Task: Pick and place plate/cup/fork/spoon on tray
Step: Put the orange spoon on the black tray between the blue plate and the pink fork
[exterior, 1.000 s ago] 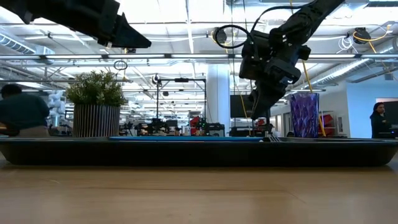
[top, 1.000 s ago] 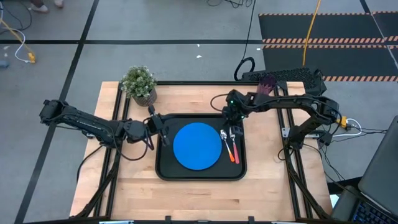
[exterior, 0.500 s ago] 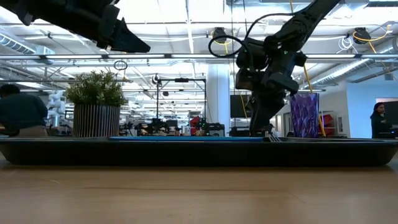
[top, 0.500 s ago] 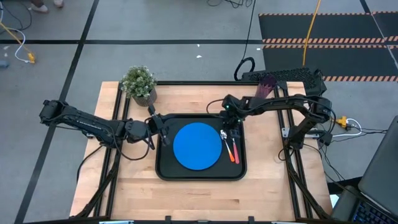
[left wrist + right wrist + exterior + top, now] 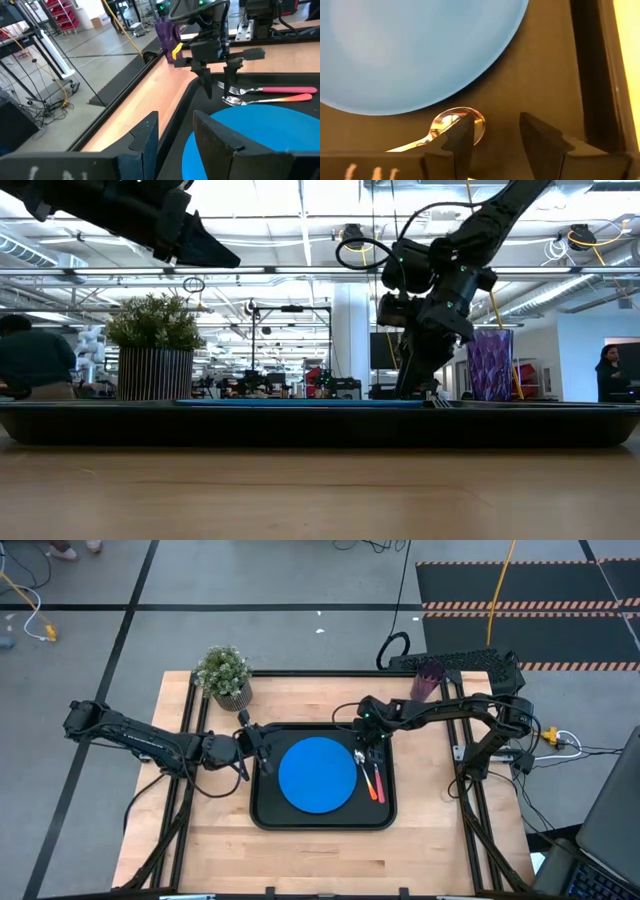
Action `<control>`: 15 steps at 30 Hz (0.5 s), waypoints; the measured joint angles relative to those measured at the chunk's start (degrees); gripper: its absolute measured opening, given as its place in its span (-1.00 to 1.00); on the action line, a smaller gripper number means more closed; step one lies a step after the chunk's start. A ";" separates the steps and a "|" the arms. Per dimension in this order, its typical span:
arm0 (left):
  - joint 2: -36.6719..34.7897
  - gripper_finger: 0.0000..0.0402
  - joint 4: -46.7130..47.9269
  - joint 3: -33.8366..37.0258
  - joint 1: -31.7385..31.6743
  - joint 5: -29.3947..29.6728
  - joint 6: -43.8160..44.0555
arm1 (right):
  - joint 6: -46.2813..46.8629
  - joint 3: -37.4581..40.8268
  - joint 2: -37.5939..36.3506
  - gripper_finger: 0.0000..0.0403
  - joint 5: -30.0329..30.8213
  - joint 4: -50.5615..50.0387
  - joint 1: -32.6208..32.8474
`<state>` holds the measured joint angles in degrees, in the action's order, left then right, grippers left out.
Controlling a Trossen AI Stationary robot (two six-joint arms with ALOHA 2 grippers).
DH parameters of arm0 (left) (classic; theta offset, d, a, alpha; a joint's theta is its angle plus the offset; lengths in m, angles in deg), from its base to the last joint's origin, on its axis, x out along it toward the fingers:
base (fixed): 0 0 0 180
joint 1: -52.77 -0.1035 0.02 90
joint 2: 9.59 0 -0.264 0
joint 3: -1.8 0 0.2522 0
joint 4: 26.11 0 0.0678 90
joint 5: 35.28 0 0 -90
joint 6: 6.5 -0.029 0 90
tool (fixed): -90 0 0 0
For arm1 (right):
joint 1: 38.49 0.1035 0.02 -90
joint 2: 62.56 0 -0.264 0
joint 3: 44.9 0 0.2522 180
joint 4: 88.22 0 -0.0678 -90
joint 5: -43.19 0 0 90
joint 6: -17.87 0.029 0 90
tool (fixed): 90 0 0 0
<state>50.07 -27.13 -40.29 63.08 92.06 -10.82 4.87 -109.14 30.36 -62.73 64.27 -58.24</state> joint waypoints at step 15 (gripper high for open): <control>0.00 -0.37 1.41 -0.02 0.00 0.00 0.81 | 0.53 0.21 0.00 -0.26 4.32 -2.69 0.00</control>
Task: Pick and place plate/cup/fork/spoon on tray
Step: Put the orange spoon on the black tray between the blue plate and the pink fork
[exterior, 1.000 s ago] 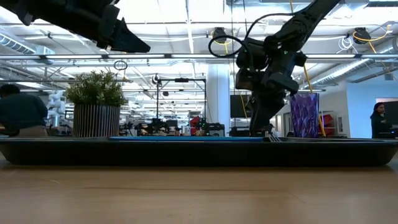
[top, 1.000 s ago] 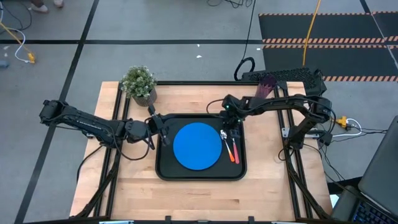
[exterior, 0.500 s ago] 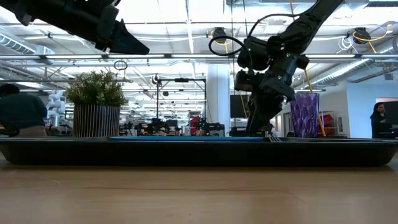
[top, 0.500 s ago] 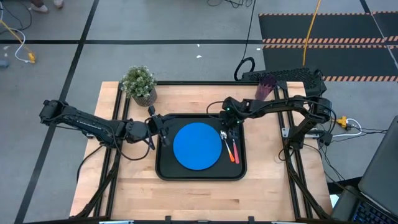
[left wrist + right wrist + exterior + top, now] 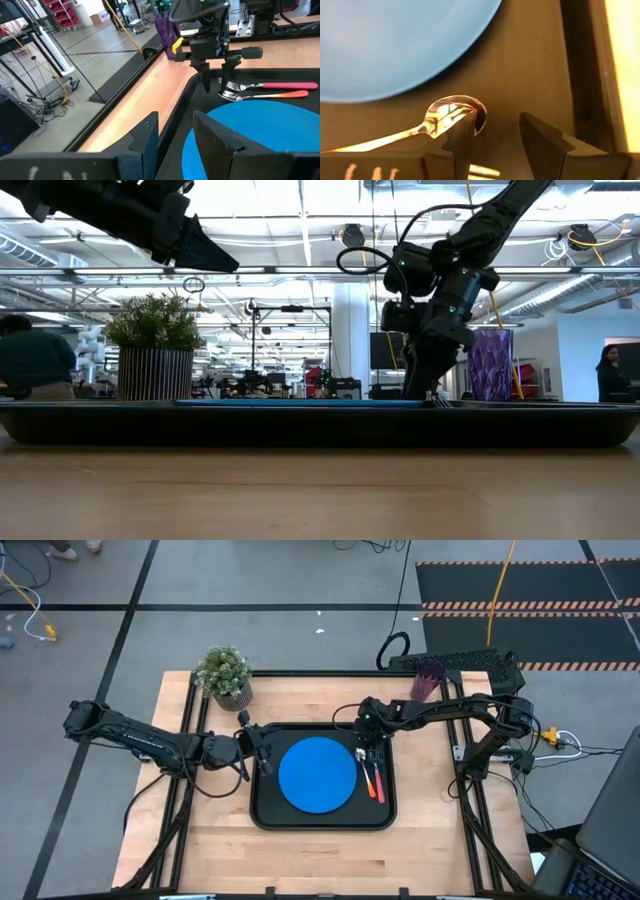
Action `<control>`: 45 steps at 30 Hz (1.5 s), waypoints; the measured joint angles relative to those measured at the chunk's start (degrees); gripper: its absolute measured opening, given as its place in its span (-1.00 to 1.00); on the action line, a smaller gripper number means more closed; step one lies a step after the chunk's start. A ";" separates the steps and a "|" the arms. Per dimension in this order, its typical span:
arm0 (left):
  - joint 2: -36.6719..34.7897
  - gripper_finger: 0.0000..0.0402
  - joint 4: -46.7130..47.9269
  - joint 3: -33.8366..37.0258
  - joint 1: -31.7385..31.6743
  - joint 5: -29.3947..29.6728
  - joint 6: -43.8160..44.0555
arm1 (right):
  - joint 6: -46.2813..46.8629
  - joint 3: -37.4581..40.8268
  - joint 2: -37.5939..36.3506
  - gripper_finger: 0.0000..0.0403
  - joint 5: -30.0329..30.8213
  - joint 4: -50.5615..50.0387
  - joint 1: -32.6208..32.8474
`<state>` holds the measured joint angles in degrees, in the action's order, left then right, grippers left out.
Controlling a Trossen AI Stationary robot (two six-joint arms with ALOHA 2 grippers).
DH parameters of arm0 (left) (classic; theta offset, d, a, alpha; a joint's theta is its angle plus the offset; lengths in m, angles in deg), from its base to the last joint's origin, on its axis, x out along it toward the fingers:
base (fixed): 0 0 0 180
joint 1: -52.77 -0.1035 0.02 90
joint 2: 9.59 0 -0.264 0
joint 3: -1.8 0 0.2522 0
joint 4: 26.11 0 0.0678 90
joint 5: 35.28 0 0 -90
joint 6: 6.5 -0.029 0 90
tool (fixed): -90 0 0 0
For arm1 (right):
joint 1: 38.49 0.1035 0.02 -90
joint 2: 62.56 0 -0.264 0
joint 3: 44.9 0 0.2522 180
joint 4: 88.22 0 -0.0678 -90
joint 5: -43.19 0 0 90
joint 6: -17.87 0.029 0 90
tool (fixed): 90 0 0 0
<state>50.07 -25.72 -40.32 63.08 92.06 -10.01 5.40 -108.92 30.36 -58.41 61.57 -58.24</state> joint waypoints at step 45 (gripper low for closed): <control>0.00 -0.37 -0.13 -0.02 0.02 0.00 0.46 | 8.59 0.02 -8.41 -0.94 -0.46 -2.28 -0.02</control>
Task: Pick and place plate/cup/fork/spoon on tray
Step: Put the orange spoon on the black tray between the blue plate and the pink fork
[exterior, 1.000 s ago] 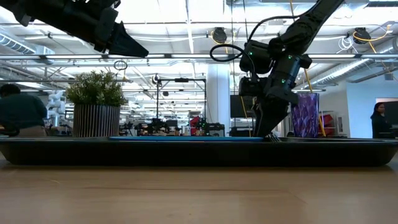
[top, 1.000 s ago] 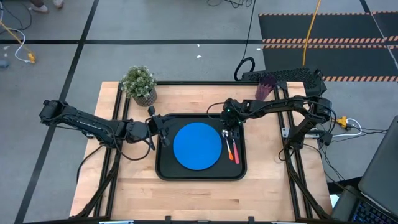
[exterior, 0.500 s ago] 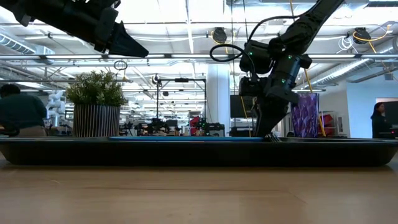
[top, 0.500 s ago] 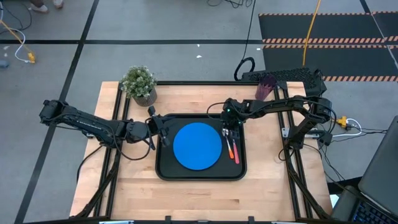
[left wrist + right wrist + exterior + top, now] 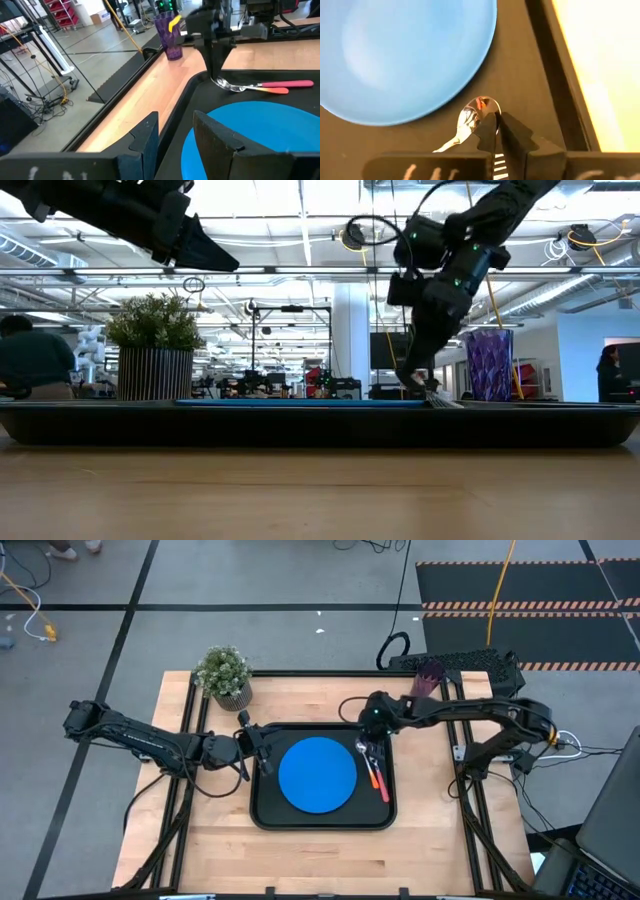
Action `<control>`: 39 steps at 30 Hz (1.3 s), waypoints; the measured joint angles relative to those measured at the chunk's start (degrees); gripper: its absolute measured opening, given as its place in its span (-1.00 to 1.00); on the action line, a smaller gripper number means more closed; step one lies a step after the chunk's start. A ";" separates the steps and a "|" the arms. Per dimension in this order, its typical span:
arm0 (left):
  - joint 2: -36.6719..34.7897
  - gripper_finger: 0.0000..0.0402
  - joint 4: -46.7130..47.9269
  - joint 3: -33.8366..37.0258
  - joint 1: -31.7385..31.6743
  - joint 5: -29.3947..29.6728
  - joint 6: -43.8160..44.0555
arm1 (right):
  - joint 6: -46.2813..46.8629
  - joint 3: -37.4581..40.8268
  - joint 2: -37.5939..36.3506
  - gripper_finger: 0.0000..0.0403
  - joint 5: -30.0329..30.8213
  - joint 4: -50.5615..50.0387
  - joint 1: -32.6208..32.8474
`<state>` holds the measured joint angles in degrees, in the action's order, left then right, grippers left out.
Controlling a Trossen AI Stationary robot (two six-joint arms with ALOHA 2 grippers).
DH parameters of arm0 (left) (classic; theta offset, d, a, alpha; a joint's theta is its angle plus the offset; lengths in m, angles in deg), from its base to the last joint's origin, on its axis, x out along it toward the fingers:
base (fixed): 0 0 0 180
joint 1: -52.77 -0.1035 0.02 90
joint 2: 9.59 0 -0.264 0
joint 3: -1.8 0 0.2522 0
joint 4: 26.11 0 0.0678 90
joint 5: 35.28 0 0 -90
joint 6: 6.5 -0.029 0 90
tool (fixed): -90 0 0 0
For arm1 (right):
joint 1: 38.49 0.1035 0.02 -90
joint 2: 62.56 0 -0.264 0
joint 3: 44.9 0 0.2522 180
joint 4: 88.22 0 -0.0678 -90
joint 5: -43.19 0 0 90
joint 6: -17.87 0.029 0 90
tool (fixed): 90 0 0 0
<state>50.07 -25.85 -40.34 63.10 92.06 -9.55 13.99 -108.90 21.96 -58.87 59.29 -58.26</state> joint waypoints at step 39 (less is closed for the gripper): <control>0.00 -0.37 -4.32 0.00 0.00 0.02 -1.94 | 31.54 6.74 -0.92 -1.00 9.03 1.34 5.53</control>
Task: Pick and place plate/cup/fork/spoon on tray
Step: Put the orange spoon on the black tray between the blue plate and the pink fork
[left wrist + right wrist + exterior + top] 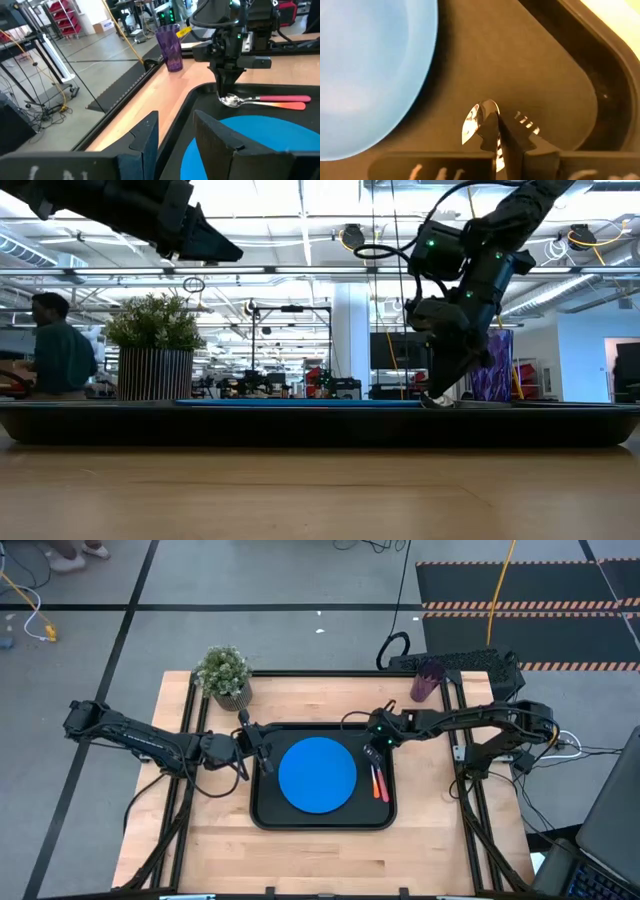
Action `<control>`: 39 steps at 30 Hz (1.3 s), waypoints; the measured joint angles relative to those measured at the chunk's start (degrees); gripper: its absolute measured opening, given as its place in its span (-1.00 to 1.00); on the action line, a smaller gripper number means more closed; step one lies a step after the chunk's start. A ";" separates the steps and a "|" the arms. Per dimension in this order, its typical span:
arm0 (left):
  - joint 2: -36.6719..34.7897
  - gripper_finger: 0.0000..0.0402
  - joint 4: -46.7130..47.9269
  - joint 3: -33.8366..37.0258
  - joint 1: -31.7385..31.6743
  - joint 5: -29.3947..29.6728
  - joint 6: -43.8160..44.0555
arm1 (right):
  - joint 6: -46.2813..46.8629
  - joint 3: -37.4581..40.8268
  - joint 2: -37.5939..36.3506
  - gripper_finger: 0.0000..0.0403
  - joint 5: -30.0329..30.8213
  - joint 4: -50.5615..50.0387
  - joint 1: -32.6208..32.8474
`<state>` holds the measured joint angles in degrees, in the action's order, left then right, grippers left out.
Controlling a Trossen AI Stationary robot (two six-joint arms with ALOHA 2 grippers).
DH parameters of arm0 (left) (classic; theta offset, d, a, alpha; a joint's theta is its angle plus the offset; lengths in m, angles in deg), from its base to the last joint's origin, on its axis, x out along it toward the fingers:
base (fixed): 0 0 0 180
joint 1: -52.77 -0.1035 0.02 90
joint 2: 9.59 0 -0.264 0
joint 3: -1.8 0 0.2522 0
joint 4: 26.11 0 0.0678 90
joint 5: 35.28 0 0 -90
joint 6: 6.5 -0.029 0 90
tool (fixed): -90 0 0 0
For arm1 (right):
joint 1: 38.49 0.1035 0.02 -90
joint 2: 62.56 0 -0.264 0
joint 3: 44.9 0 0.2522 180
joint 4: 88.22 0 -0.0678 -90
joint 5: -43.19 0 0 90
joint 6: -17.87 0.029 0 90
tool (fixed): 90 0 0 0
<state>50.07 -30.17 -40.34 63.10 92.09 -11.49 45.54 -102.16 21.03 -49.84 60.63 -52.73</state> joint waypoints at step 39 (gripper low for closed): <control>0.02 -0.37 4.40 0.00 -0.02 -4.92 -0.94 | 14.74 0.08 0.00 -0.91 -1.37 2.53 2.78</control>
<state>50.09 -25.77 -40.34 63.08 87.17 -12.43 60.28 -102.08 21.03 -51.21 63.16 -49.96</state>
